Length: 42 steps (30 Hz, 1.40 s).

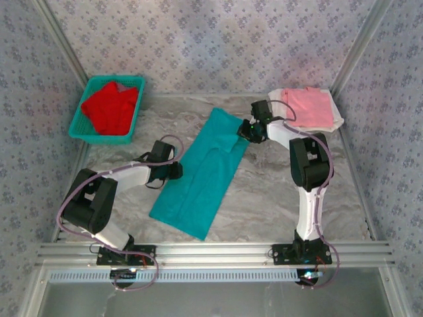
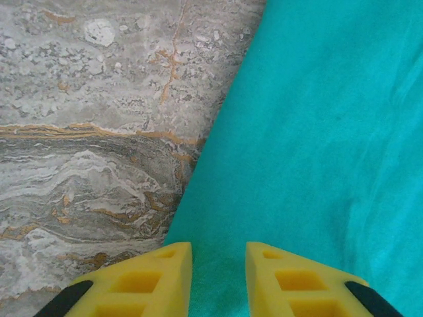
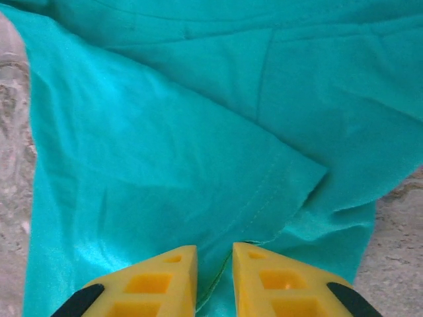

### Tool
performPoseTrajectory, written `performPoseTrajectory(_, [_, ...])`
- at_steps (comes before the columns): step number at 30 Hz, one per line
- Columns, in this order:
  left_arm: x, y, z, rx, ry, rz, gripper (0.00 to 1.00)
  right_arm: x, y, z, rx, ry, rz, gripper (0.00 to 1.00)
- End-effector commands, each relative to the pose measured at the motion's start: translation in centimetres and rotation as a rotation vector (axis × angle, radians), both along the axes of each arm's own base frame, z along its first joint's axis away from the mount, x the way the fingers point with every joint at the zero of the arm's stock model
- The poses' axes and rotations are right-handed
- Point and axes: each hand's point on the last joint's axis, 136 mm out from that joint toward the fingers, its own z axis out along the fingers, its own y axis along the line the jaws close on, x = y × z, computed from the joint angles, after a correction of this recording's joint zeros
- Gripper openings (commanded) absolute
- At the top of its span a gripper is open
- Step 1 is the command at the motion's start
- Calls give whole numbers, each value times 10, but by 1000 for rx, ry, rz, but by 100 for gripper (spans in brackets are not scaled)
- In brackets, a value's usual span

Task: Fold and stack the t-shirts

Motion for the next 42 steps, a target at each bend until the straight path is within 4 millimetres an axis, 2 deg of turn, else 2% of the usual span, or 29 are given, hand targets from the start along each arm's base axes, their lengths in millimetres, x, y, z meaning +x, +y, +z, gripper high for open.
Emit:
performPoseTrajectory(1, [-1,8,-5,23,13,30,28,-1,-11,8,-49,1,-21,25])
performPoseTrajectory(5, [0,9,2,15,-2,38,28,-2,-18,35,-107,-69,-5,29])
performPoseTrajectory(8, [1,10,5,11,-7,43,28,-8,-7,49,-67,-81,38,30])
performPoseTrajectory(10, [2,9,5,10,-10,41,28,-15,3,50,0,-71,59,31])
performPoseTrajectory(16, [0,9,2,9,2,39,28,-36,20,30,33,-29,94,34])
performPoseTrajectory(29, [-1,11,0,16,5,44,28,-37,35,-7,14,22,124,35])
performPoseTrajectory(35, [-1,11,1,20,4,43,28,-42,35,-15,-3,36,120,37])
performPoseTrajectory(42, [0,9,-1,17,9,38,28,-40,49,-17,22,26,151,33])
